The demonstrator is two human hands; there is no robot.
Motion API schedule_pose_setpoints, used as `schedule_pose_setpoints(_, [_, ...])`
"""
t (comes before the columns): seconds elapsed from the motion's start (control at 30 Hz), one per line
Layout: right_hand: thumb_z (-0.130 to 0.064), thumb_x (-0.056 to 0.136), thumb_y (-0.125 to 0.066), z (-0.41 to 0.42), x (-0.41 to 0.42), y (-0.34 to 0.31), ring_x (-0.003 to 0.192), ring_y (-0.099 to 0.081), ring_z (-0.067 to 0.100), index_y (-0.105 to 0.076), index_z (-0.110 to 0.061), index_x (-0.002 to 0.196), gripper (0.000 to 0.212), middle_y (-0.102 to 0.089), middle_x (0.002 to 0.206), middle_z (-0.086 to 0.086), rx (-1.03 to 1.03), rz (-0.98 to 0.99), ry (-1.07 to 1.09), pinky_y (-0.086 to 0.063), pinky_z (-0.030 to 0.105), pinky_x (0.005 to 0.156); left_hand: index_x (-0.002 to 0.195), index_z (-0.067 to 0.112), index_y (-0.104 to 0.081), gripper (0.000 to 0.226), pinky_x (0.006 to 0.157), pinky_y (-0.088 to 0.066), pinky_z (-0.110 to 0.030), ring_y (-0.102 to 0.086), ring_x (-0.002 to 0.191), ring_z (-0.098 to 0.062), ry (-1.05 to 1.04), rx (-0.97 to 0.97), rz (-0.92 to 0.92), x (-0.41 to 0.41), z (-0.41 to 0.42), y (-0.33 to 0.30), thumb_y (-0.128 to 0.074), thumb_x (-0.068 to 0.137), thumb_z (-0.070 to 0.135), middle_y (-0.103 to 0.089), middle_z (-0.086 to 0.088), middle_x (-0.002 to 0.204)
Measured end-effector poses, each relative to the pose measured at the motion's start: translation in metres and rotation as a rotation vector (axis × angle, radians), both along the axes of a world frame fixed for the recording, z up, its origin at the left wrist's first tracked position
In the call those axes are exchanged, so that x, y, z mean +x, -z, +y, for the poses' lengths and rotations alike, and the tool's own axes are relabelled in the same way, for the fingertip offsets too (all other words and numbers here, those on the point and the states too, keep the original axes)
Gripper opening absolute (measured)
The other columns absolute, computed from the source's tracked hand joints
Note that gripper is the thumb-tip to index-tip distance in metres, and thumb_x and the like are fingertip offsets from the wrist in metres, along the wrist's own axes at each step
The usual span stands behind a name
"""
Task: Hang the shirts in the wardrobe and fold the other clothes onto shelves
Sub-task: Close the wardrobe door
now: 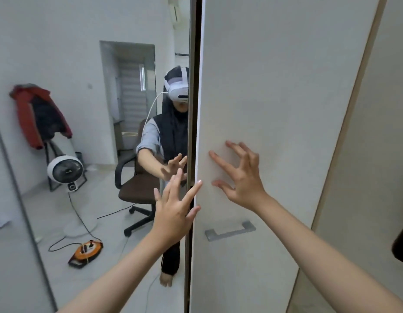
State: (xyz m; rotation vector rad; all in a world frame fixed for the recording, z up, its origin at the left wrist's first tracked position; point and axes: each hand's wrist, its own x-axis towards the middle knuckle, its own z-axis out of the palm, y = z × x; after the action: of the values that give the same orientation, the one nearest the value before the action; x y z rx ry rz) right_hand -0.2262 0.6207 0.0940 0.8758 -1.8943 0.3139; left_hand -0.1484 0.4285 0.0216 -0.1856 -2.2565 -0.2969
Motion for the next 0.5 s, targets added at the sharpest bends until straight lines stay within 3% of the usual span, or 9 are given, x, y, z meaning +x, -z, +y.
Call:
schedule_pose_setpoints(0.17, [-0.049,0.062,-0.080,-0.012,-0.031,0.004,0.145,0.003,0.034,-0.019,-0.042,0.148,0.105,0.000,0.159,0.001,0.200,-0.130,0.101,-0.018,0.079,0.094,0.142,0.049,-0.021,0.088,0.089,-0.027,-0.081,-0.006,0.143,-0.030,-0.191,0.016,-0.062,-0.031,-0.010,-0.004,-0.075,0.074,0.037,-0.004,-0.012,0.158])
schedule_pose_setpoints(0.27, [-0.048,0.058,-0.082,-0.016,-0.042,0.006,0.146,0.006,0.033,-0.013,-0.045,0.148,0.113,0.002,0.160,0.000,0.198,-0.162,0.115,-0.011,0.081,0.092,0.141,0.051,-0.018,0.092,0.088,-0.027,-0.081,-0.009,0.141,-0.030,-0.213,0.029,-0.053,-0.044,-0.011,-0.002,-0.077,0.073,0.034,-0.004,-0.012,0.157])
schedule_pose_setpoints(0.5, [-0.046,0.051,-0.085,-0.025,-0.056,0.010,0.146,0.001,0.033,-0.020,-0.044,0.146,0.115,-0.005,0.160,0.000,0.140,-0.092,0.095,-0.008,0.076,0.095,0.136,0.041,-0.038,0.091,0.087,-0.038,-0.072,-0.022,0.134,-0.037,-0.259,0.008,0.078,-0.062,-0.013,0.002,-0.085,0.061,0.021,-0.017,-0.020,0.150])
